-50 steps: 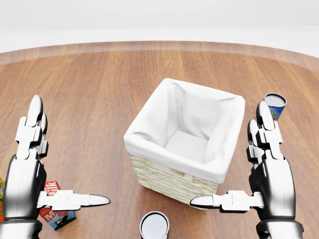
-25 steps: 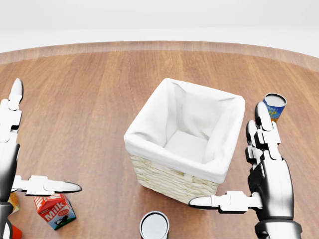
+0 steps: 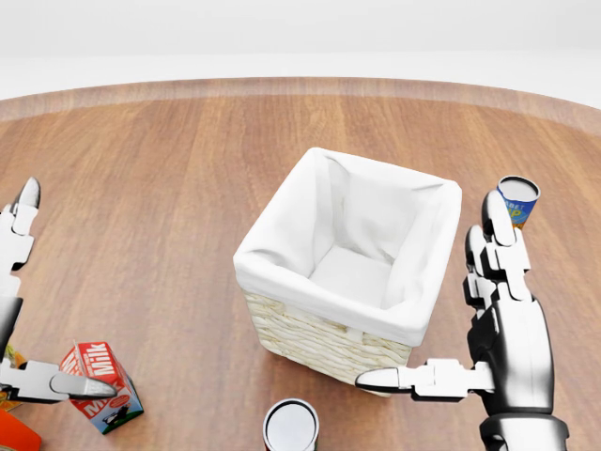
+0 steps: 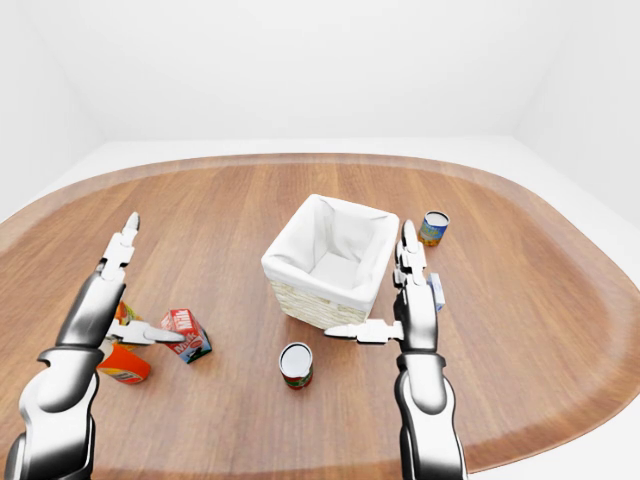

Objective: Pick the milk and place it in the basket.

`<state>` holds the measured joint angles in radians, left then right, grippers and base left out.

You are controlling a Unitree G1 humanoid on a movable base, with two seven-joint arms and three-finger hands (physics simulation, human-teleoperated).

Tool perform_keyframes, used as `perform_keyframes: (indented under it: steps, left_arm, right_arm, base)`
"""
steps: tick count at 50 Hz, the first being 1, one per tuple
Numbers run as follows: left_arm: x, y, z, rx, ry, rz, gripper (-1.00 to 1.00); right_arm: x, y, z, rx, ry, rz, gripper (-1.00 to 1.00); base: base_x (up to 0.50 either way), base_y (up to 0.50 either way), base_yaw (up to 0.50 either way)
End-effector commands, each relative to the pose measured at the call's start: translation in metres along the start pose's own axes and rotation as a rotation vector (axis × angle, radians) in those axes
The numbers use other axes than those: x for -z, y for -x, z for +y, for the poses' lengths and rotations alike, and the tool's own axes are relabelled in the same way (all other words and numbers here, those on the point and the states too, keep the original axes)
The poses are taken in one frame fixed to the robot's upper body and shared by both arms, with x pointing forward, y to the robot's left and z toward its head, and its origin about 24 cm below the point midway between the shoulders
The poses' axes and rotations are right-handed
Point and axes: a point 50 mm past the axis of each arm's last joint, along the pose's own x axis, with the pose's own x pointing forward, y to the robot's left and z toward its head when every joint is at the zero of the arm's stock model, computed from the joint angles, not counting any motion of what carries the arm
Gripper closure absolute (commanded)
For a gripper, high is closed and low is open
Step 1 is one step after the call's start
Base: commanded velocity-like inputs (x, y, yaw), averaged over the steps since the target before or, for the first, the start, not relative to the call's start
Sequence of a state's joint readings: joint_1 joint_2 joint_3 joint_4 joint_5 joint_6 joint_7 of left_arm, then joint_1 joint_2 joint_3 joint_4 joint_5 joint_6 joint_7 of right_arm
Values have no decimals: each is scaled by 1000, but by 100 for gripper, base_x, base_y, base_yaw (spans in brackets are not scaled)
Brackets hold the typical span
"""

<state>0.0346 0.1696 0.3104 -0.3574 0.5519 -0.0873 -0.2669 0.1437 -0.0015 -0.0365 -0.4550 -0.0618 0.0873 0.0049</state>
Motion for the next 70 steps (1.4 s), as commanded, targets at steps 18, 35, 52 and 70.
perform_keyframes:
  steps: [18, 35, 52, 70]
  left_arm:
    - [15, -1, -9, 39, -32, 68, -100]
    - [47, -6, -27, 69, -37, 184, -100]
    - [69, -12, -44, 90, -54, 267, -100]
    - [88, -12, -57, 108, -43, 341, -100]
  right_arm:
    - [2, -2, -1, 1, 2, 6, -100]
    - [2, -1, 0, 3, 3, 7, -100]
    - [2, -1, 0, 6, 2, 6, -100]
    - [2, -1, 0, 5, 3, 8, -100]
  base:
    - [0, 0, 0]
    - [0, 0, 0]
    - [0, 0, 0]
    - [0, 0, 0]
